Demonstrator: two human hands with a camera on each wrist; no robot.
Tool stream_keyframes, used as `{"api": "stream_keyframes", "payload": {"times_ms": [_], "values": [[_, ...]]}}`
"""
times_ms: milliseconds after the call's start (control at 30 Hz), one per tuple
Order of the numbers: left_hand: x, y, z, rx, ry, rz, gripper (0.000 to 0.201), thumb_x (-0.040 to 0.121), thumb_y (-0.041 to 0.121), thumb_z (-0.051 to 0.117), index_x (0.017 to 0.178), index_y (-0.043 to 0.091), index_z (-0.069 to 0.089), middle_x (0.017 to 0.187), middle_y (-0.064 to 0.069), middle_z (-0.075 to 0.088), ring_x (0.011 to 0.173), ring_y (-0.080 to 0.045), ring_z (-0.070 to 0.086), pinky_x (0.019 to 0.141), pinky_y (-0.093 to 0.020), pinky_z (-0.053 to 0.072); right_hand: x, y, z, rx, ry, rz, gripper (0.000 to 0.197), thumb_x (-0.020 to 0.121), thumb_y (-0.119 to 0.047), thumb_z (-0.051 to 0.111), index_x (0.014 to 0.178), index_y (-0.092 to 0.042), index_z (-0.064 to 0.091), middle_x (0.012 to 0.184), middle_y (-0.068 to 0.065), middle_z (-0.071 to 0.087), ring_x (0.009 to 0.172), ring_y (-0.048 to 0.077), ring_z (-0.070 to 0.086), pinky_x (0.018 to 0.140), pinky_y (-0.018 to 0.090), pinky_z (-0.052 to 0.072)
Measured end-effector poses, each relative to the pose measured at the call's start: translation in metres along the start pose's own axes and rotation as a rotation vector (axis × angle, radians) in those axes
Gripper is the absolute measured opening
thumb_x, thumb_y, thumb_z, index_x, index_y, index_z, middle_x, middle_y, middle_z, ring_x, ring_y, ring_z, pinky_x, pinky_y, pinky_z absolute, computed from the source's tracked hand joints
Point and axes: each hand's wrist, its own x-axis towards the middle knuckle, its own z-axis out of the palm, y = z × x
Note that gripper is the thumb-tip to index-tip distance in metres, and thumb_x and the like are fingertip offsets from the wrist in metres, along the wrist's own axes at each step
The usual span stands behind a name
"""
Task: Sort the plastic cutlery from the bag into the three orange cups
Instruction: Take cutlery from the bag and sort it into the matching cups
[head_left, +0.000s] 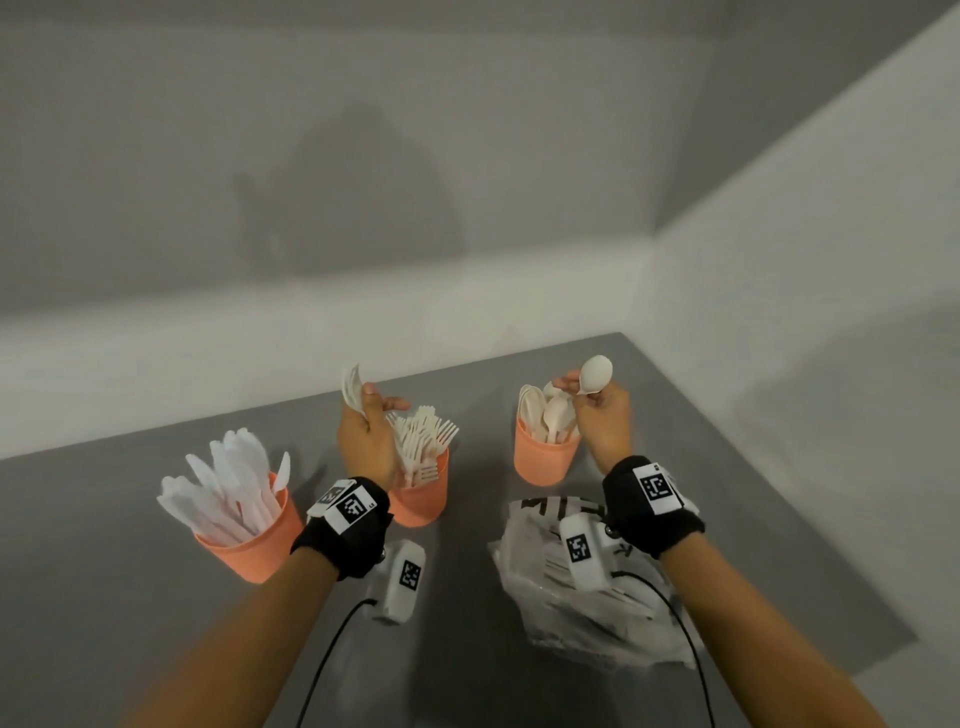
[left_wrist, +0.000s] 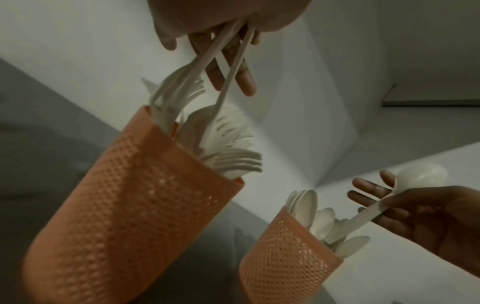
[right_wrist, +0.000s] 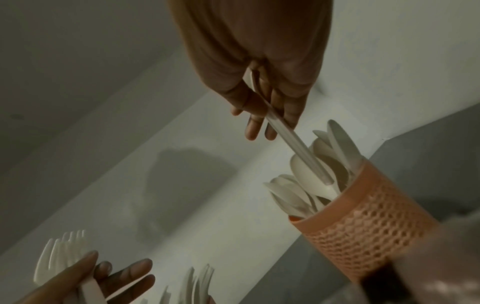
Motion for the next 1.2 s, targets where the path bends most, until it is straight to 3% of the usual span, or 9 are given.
{"api": "stream_keyframes", "payload": {"times_ms": [67,167,333,500,600,767,900,1033,1200], "values": [[0.001,-0.005,-0.001,-0.030,0.007,-0.034,0.056,0.102,0.036,0.027,0.077,0.005,0.067,0.070,0.004,0.064,0.050,0.000,0.054,0.052,-0.015,0.042,0.000,0.005,0.002,0.005,0.001,0.024,0.021,0.083,0.015,0.050,0.097,0.003,0.060,0.093,0.014,0.064,0.078,0.009,0.061,0.072,0.019,0.050],[0.004,-0.009,0.001,-0.072,0.025,-0.054,0.054,0.102,0.032,0.026,0.092,-0.005,0.064,0.077,0.000,0.067,0.051,0.008,0.057,0.054,-0.008,0.044,0.000,0.010,0.003,-0.024,0.001,0.032,0.023,0.082,0.014,0.052,0.102,0.011,0.062,0.097,0.012,0.064,0.079,0.013,0.060,0.073,0.016,0.049],[0.004,-0.007,0.002,-0.092,0.034,-0.023,0.052,0.103,0.031,0.024,0.083,0.005,0.064,0.080,-0.006,0.067,0.049,0.007,0.053,0.051,-0.003,0.039,0.000,0.017,0.007,-0.040,0.029,0.040,0.024,0.083,0.016,0.046,0.094,0.001,0.062,0.096,0.010,0.064,0.084,0.016,0.060,0.080,0.022,0.049],[0.002,-0.028,-0.001,0.068,0.034,0.132,0.052,0.093,0.049,0.026,0.094,0.010,0.061,0.079,-0.007,0.061,0.067,-0.021,0.055,0.068,-0.033,0.045,0.003,0.030,0.009,-0.165,0.040,0.073,0.032,0.080,0.017,0.042,0.097,0.001,0.065,0.089,0.002,0.066,0.093,0.017,0.058,0.089,0.033,0.047],[-0.002,-0.041,-0.005,0.191,0.048,0.170,0.065,0.090,0.053,0.025,0.099,-0.003,0.057,0.092,-0.025,0.058,0.090,-0.039,0.055,0.081,-0.048,0.044,-0.001,0.031,0.007,-0.229,0.036,0.067,0.031,0.081,0.013,0.045,0.102,0.000,0.064,0.107,0.008,0.066,0.097,0.018,0.056,0.084,0.026,0.044],[-0.005,-0.034,-0.010,0.315,-0.062,0.192,0.052,0.087,0.040,0.033,0.103,-0.005,0.055,0.103,-0.023,0.055,0.101,-0.035,0.049,0.090,-0.032,0.035,-0.003,0.026,0.008,-0.332,0.013,-0.005,0.045,0.079,0.010,0.040,0.116,-0.008,0.057,0.102,0.007,0.060,0.088,0.020,0.053,0.061,0.007,0.039],[-0.002,-0.034,-0.009,0.316,-0.129,0.173,0.031,0.091,0.015,0.044,0.120,0.003,0.047,0.117,-0.019,0.053,0.108,-0.034,0.053,0.097,-0.048,0.043,0.000,0.025,0.012,-0.448,-0.019,-0.122,0.044,0.077,0.013,0.038,0.112,-0.001,0.061,0.120,0.015,0.059,0.112,0.028,0.055,0.094,0.025,0.042],[-0.003,-0.030,-0.008,0.371,-0.217,0.225,0.047,0.092,0.002,0.043,0.138,0.005,0.035,0.139,-0.015,0.041,0.128,-0.029,0.043,0.106,-0.029,0.031,-0.003,0.022,0.015,-0.688,-0.109,-0.203,0.042,0.083,-0.004,0.033,0.117,0.005,0.056,0.130,0.018,0.051,0.122,0.031,0.047,0.100,0.029,0.035],[-0.002,-0.018,-0.007,0.531,-0.288,0.397,0.050,0.095,0.008,0.040,0.144,0.015,0.031,0.151,-0.012,0.026,0.131,-0.030,0.041,0.096,-0.034,0.041,0.000,0.022,0.021,-1.151,-0.303,-0.223,0.051,0.097,-0.021,0.033,0.141,0.005,0.028,0.156,0.018,0.015,0.146,0.028,0.010,0.118,0.038,0.004]]}}
